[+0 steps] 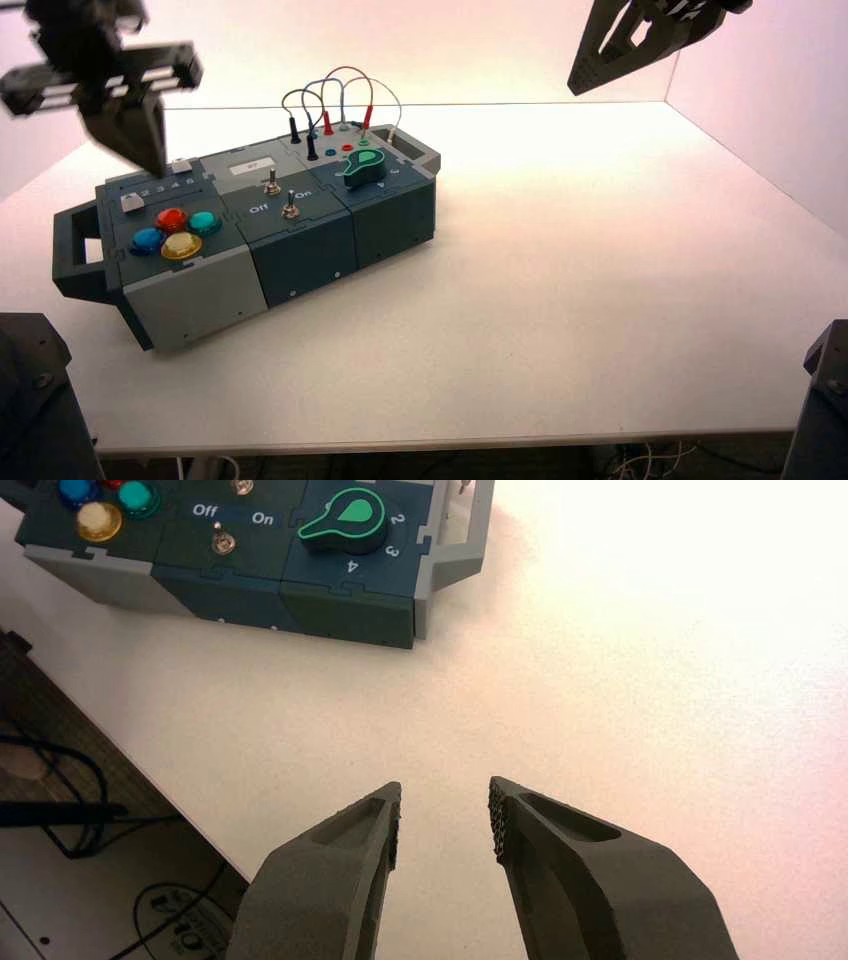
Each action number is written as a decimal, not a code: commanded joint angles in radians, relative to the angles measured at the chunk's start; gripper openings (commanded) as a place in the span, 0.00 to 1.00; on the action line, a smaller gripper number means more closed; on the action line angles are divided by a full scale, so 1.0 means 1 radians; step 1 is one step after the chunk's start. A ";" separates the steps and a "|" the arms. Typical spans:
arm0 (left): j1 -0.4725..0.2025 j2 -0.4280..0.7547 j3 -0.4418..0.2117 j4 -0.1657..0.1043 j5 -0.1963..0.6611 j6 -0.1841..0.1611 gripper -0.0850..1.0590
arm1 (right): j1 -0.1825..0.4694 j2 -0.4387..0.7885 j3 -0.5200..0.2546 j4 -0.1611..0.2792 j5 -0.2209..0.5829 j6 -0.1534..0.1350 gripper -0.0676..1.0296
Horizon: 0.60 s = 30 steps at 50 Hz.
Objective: Move the bottom slider to position 1.
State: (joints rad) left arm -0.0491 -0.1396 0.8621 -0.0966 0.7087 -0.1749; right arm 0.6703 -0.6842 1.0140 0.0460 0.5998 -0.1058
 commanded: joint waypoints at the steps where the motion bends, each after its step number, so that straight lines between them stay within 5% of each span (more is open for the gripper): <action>1: -0.029 -0.044 -0.040 -0.002 0.026 0.003 0.05 | 0.005 0.000 -0.015 0.003 -0.012 0.000 0.50; 10: -0.112 -0.152 -0.032 -0.041 0.107 0.031 0.10 | 0.005 0.002 -0.015 0.003 -0.012 0.000 0.50; 21: -0.190 -0.388 -0.028 -0.101 0.198 0.031 0.39 | 0.005 0.003 -0.014 0.002 -0.012 0.000 0.50; 30: -0.193 -0.571 -0.032 -0.109 0.273 0.032 0.45 | 0.005 0.003 -0.015 0.002 -0.014 0.002 0.51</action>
State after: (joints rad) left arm -0.2393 -0.6381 0.8483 -0.2025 0.9557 -0.1442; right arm 0.6703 -0.6796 1.0140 0.0460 0.5967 -0.1058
